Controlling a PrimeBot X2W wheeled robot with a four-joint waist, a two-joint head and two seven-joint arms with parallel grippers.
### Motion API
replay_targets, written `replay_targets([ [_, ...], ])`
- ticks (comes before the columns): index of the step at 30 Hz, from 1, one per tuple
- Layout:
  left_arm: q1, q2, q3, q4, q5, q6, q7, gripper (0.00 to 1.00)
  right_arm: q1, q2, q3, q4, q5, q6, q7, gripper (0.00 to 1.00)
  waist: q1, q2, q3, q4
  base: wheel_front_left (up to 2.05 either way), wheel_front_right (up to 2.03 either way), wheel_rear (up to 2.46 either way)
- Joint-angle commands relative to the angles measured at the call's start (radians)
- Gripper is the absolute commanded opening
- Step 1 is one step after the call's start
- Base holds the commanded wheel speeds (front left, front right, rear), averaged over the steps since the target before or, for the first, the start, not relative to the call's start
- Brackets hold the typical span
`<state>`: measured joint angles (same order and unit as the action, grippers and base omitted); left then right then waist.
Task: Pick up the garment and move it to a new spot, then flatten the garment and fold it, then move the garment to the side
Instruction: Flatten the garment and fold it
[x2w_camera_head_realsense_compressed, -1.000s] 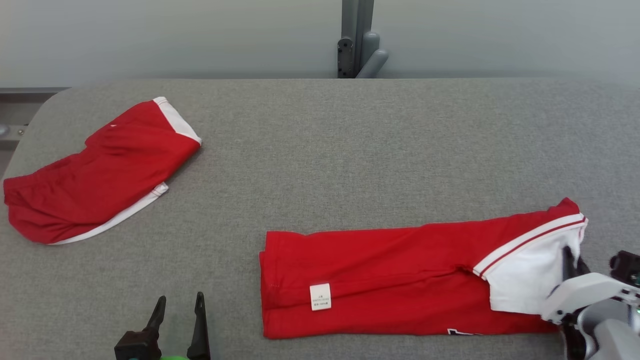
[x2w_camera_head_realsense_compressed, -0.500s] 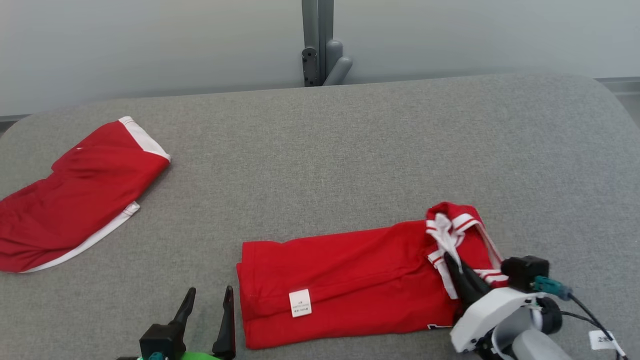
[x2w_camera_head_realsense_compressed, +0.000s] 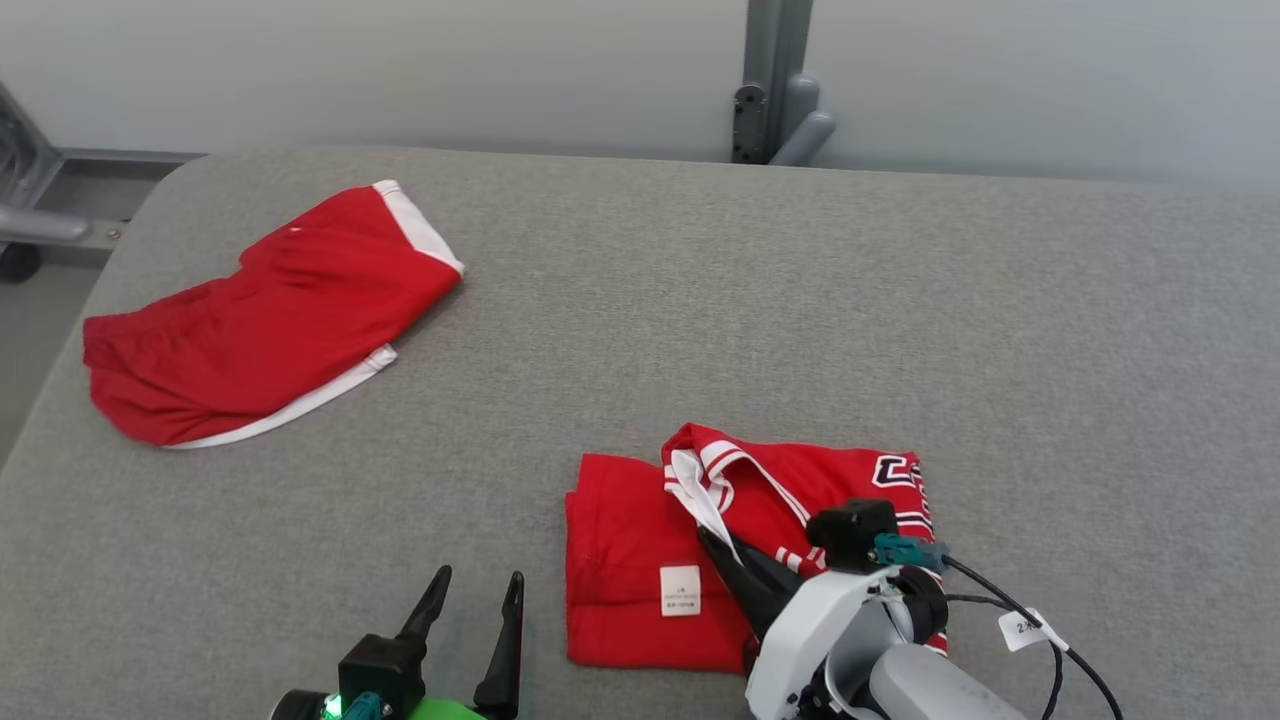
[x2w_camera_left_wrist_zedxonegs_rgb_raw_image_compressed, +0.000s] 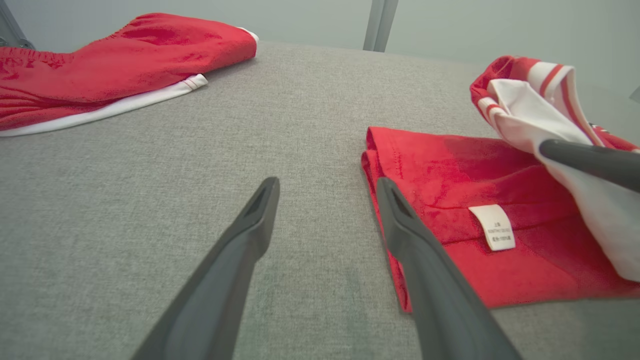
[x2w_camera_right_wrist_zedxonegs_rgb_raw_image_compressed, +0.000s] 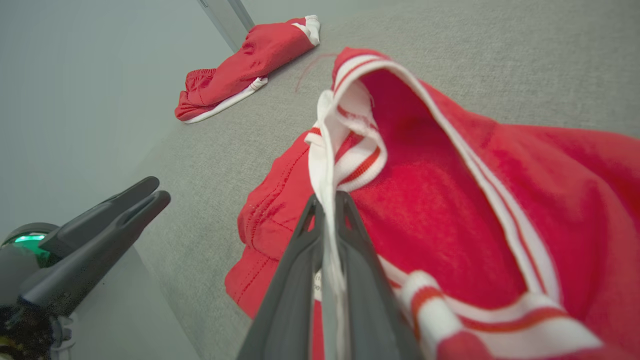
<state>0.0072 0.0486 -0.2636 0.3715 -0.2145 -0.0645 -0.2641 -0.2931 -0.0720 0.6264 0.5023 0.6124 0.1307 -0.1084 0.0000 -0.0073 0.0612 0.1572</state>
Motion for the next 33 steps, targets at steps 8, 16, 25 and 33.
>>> replay_targets([
  [8,0.013,0.004,0.001,0.007,0.003,0.000,0.000,1.00,-0.083,0.019,0.045,0.111,0.050,0.000,-0.083,1.00,0.0000,0.0073,0.001,0.155,0.00,0.00,0.00],
  [16,0.014,0.003,0.046,-0.012,-0.012,0.021,0.000,1.00,-0.111,0.003,-0.022,0.075,0.059,0.000,-0.155,1.00,0.0000,0.0073,-0.010,0.062,0.00,0.00,0.00],
  [25,0.001,0.003,0.072,-0.030,-0.015,0.025,0.000,1.00,0.016,-0.037,-0.286,-0.034,-0.104,0.000,-0.156,1.00,0.0000,0.0073,-0.021,-0.044,0.00,0.00,0.00],
  [33,0.021,0.004,0.079,-0.029,-0.017,0.030,0.000,1.00,0.163,-0.034,-0.451,-0.117,-0.265,0.000,-0.157,1.00,0.0000,0.0073,-0.041,-0.100,0.00,0.00,0.00],
])
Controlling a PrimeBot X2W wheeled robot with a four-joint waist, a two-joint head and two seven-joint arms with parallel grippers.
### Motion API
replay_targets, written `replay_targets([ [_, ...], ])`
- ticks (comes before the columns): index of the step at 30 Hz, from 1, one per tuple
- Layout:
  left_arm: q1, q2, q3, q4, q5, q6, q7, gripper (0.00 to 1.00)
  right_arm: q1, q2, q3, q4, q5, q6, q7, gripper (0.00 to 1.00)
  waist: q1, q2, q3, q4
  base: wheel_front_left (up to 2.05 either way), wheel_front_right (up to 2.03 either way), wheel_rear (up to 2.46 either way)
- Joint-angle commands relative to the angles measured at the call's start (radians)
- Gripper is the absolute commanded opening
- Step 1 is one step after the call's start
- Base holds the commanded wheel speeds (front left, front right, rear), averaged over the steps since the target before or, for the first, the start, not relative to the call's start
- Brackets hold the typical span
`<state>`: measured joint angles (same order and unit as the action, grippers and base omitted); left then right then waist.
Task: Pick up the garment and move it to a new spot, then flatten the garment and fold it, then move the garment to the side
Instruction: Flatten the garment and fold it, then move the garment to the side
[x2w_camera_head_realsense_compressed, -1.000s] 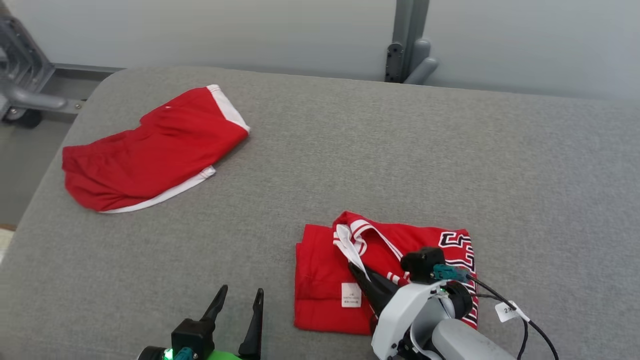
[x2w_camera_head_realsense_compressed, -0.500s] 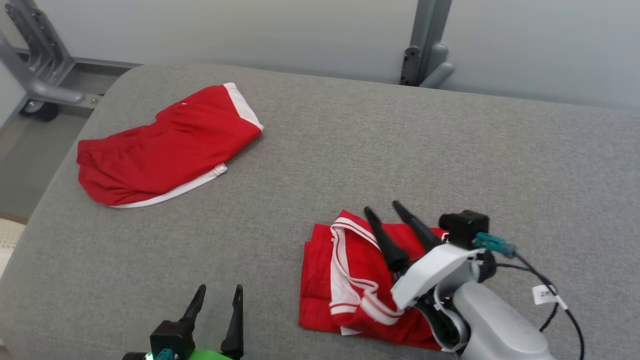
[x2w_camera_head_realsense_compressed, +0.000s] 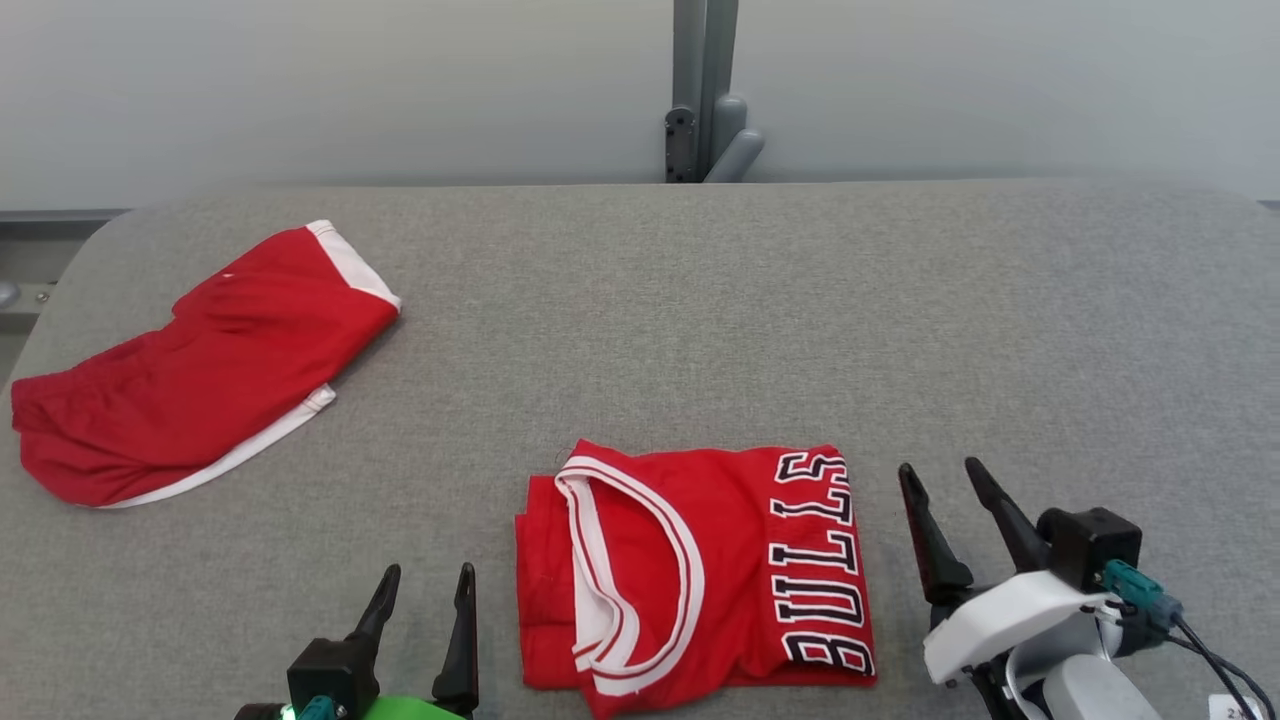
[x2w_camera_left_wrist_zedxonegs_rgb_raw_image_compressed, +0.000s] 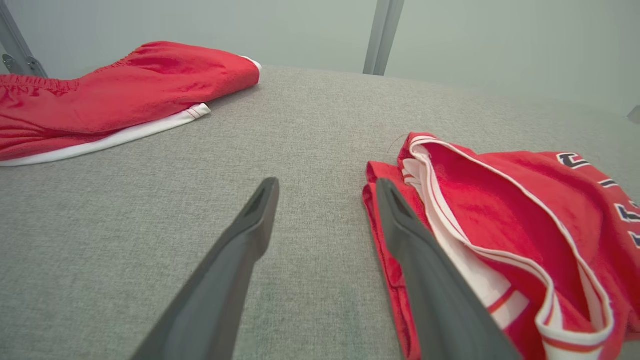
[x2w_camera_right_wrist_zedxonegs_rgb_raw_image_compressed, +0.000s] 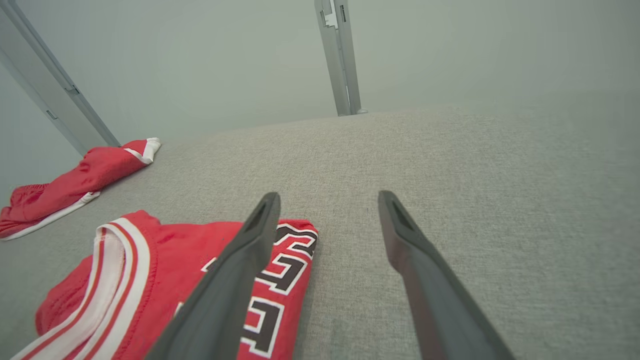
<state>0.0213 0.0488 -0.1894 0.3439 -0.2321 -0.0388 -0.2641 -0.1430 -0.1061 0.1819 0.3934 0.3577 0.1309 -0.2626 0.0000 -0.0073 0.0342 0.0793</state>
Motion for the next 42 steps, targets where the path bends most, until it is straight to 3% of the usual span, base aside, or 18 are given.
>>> replay_targets([
  [1,0.011,0.003,0.005,-0.002,0.001,0.005,0.000,1.00,0.027,0.003,-0.025,-0.019,-0.035,0.000,-0.003,1.00,0.0000,0.0073,-0.017,-0.027,0.00,0.00,0.00],
  [8,0.033,0.003,0.027,-0.003,0.011,0.005,0.000,1.00,0.107,0.030,-0.119,-0.093,-0.138,0.000,-0.003,1.00,0.0000,0.0073,-0.033,-0.059,0.00,0.00,0.00],
  [18,0.060,0.003,0.094,-0.021,0.040,0.009,0.000,1.00,0.154,0.051,-0.183,-0.147,-0.169,0.000,-0.003,1.00,0.0000,0.0073,-0.064,-0.110,0.00,0.00,0.00],
  [30,0.092,0.003,0.141,-0.036,0.061,0.002,0.000,1.00,0.186,0.054,-0.170,-0.151,-0.136,0.000,-0.003,1.00,0.0000,0.0073,-0.096,-0.140,0.00,0.00,0.00],
  [42,0.075,0.003,0.111,-0.031,0.059,-0.006,0.000,1.00,0.160,0.054,-0.097,-0.098,-0.076,0.000,-0.003,1.00,0.0000,0.0073,-0.058,-0.095,0.00,0.00,0.00],
])
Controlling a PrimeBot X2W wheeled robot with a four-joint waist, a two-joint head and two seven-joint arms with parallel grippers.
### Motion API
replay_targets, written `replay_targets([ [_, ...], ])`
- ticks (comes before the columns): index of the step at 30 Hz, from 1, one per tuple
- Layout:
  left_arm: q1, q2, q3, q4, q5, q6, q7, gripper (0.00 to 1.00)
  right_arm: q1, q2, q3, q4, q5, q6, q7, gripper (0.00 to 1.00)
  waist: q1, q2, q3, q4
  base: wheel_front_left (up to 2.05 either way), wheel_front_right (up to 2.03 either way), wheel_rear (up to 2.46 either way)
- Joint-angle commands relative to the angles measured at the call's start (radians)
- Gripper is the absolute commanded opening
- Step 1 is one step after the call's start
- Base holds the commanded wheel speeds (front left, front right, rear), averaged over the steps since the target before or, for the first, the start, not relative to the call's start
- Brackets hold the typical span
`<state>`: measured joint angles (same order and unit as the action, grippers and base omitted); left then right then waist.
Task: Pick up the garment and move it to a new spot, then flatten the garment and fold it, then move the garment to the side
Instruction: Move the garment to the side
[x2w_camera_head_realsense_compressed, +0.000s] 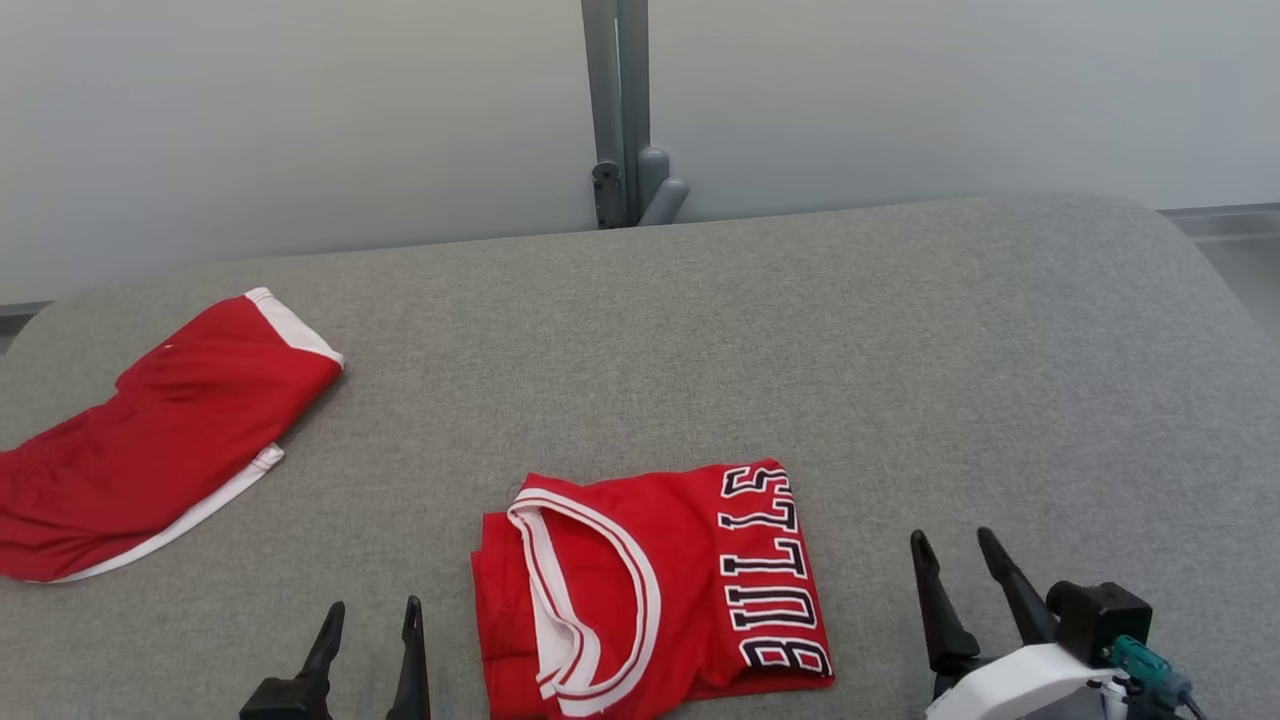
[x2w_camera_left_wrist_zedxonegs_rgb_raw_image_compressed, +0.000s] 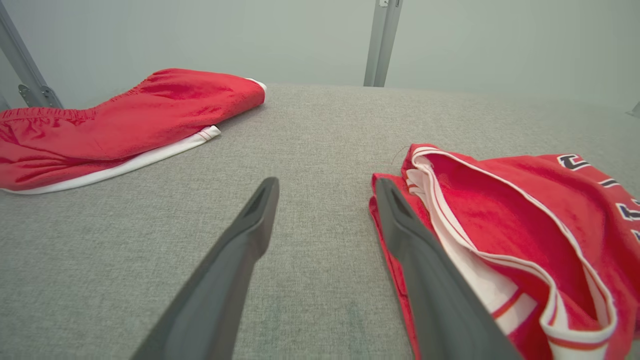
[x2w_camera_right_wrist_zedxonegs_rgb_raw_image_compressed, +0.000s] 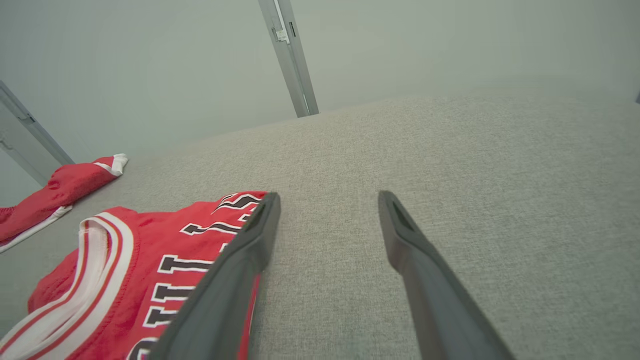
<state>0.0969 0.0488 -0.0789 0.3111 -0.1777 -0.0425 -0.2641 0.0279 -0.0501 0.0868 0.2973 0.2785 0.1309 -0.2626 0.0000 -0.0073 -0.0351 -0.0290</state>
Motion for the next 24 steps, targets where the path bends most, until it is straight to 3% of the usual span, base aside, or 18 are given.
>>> replay_targets([
  [1,-0.006,0.003,-0.006,0.003,0.004,-0.002,0.000,1.00,-0.018,-0.002,0.014,0.013,0.020,0.000,-0.003,1.00,0.0000,0.0073,0.017,0.023,0.00,0.00,0.00],
  [7,-0.030,0.003,-0.045,0.010,-0.006,-0.009,0.000,1.00,-0.083,-0.003,0.110,0.128,0.121,0.000,-0.003,1.00,0.0000,0.0073,0.053,0.097,0.00,0.00,0.00],
  [20,-0.066,0.003,-0.051,0.008,0.003,-0.014,0.000,1.00,-0.217,-0.003,0.182,0.397,0.302,0.000,0.000,1.00,0.0000,0.0073,0.123,0.230,0.00,0.00,0.00],
  [21,-0.066,0.003,-0.050,0.008,0.000,-0.012,0.000,1.00,-0.222,-0.002,0.191,0.412,0.315,0.000,0.002,0.35,0.0000,0.0073,0.124,0.231,0.00,0.00,0.00],
  [22,-0.066,0.003,-0.046,0.008,-0.002,-0.011,0.000,1.00,-0.225,-0.001,0.197,0.424,0.328,0.000,0.002,0.00,0.0000,0.0073,0.124,0.230,0.00,0.00,0.00],
  [24,-0.060,0.003,-0.041,0.004,-0.001,-0.008,0.000,1.00,-0.241,-0.002,0.203,0.431,0.320,0.000,0.001,0.00,0.0000,0.0073,0.122,0.218,0.00,0.00,0.00],
])
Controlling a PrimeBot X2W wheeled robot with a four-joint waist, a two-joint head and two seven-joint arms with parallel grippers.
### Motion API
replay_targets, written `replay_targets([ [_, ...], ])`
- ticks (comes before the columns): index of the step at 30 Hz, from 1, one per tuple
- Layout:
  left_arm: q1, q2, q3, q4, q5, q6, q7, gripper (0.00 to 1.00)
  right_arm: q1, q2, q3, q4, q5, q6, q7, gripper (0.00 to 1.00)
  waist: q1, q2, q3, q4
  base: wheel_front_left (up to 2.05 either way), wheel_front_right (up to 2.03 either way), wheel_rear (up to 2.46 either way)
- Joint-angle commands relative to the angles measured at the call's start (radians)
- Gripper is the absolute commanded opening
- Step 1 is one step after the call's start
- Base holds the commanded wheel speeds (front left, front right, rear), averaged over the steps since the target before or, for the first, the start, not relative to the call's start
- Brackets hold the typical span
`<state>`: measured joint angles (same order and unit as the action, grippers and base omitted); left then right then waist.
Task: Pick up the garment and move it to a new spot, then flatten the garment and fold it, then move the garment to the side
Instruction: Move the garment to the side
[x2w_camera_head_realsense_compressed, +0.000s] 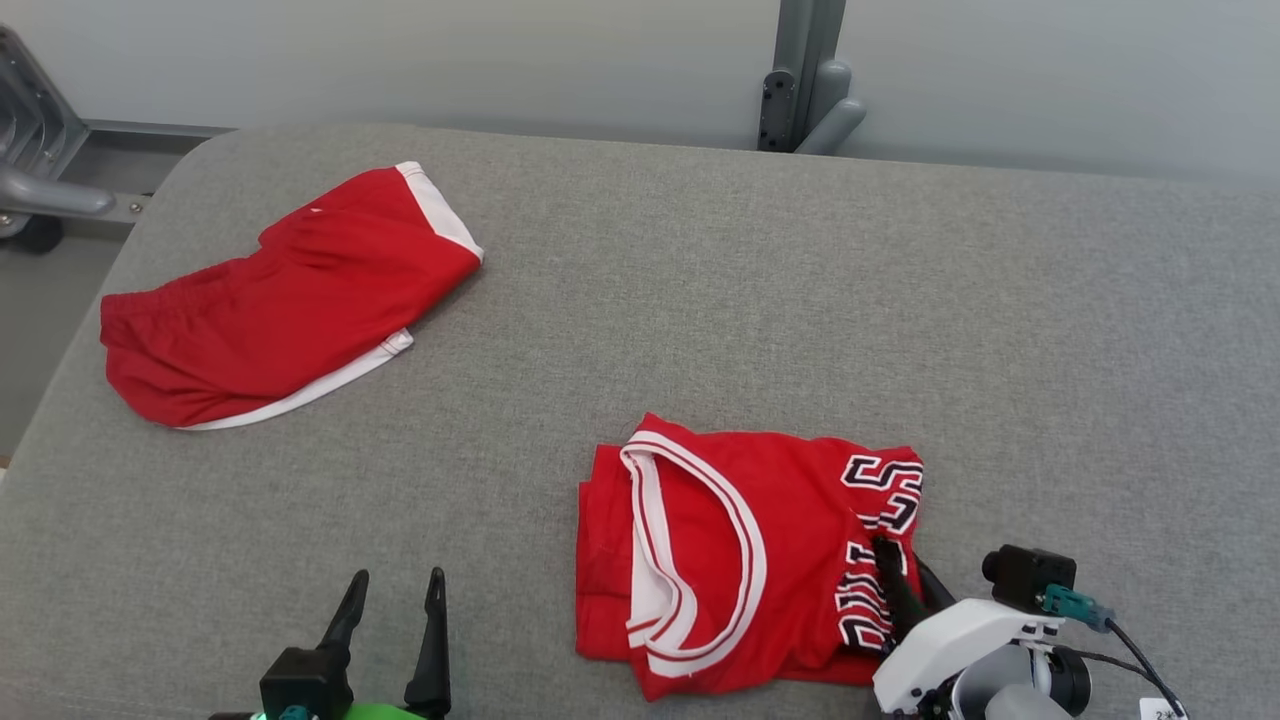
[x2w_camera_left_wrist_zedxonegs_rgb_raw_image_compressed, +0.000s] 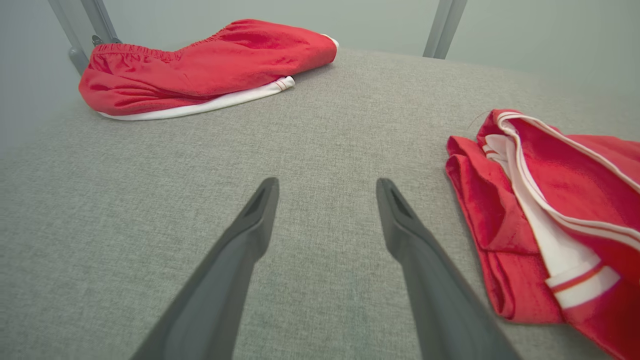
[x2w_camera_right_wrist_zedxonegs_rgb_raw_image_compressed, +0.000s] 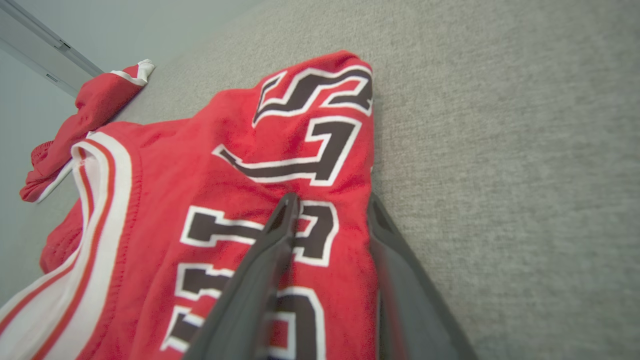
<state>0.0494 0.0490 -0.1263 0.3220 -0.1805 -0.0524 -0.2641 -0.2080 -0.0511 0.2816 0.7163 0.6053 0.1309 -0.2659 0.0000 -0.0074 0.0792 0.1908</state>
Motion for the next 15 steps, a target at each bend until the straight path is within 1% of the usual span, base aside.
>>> replay_targets([
  [1,-0.009,0.003,0.008,-0.007,0.002,0.002,0.000,1.00,-0.012,-0.002,0.000,0.005,-0.008,0.000,0.004,0.00,0.0000,0.0074,0.005,-0.011,0.00,0.00,0.00],
  [4,-0.003,0.003,0.011,-0.011,0.007,-0.003,0.000,1.00,-0.021,-0.013,-0.037,-0.027,-0.030,-0.001,0.001,0.00,0.0000,0.0074,-0.005,-0.057,0.00,0.00,0.00],
  [5,-0.003,0.003,0.011,-0.011,0.007,-0.003,0.000,1.00,-0.021,-0.013,-0.037,-0.027,-0.030,-0.001,0.001,0.00,0.0000,0.0074,-0.005,-0.057,0.00,0.00,0.00],
  [7,0.002,0.003,0.014,-0.014,0.008,-0.006,0.000,1.00,-0.017,-0.015,-0.058,-0.044,-0.049,-0.001,0.001,0.00,0.0000,0.0074,-0.014,-0.106,0.00,0.00,0.00],
  [10,0.007,0.003,0.013,-0.016,0.003,-0.008,0.000,1.00,-0.008,-0.015,-0.085,-0.059,-0.071,-0.001,0.001,0.00,0.0000,0.0074,-0.027,-0.200,0.00,0.00,0.00],
  [15,-0.016,0.003,0.003,-0.020,-0.004,-0.010,0.000,1.00,0.000,-0.015,-0.097,-0.071,-0.097,-0.001,0.001,0.00,0.0000,0.0074,-0.032,-0.382,0.00,0.00,0.00],
])
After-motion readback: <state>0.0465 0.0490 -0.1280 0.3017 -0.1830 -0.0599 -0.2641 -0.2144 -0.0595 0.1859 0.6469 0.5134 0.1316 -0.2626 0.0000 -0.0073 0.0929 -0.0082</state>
